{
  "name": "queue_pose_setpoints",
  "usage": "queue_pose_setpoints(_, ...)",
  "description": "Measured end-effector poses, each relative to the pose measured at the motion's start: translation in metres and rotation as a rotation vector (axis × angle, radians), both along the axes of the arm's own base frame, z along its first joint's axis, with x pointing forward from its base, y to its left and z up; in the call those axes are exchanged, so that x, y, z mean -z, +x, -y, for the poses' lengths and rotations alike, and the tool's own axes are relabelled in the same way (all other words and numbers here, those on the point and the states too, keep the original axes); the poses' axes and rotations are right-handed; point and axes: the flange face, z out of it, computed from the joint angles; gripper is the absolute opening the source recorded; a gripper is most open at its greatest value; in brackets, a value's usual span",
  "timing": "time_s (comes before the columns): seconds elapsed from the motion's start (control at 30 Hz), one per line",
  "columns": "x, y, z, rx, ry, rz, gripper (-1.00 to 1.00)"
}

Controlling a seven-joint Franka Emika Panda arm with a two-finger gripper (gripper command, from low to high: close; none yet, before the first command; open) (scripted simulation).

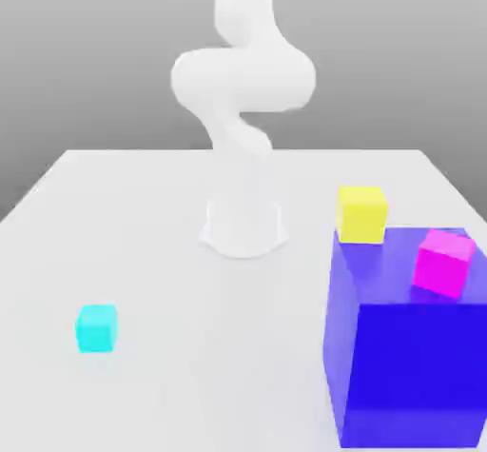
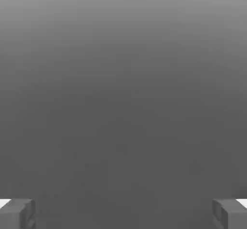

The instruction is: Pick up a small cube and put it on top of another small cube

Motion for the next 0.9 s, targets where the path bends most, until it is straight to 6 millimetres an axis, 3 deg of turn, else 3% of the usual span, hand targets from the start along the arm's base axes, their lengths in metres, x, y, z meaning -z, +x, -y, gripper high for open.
queue_pose_setpoints(0.13,0.099,0.039,0.053,0.252,0.104,-0.135,0.0)
queue_pose_setpoints(0.3,0.221,0.043,0.12,0.563,0.232,-0.281,0.0)
queue_pose_setpoints(0.47,0.337,0.007,0.173,0.878,0.361,-0.411,0.0)
queue_pose_setpoints(0.63,0.439,-0.06,0.203,1.207,0.498,-0.531,0.0)
queue_pose_setpoints(0.7,0.468,-0.075,0.204,1.273,0.525,-0.557,0.0)
queue_pose_setpoints(0.87,0.517,-0.078,0.203,1.289,0.53,-0.567,0.0)
queue_pose_setpoints(0.9,0.526,-0.079,0.203,1.289,0.53,-0.567,-1.0)
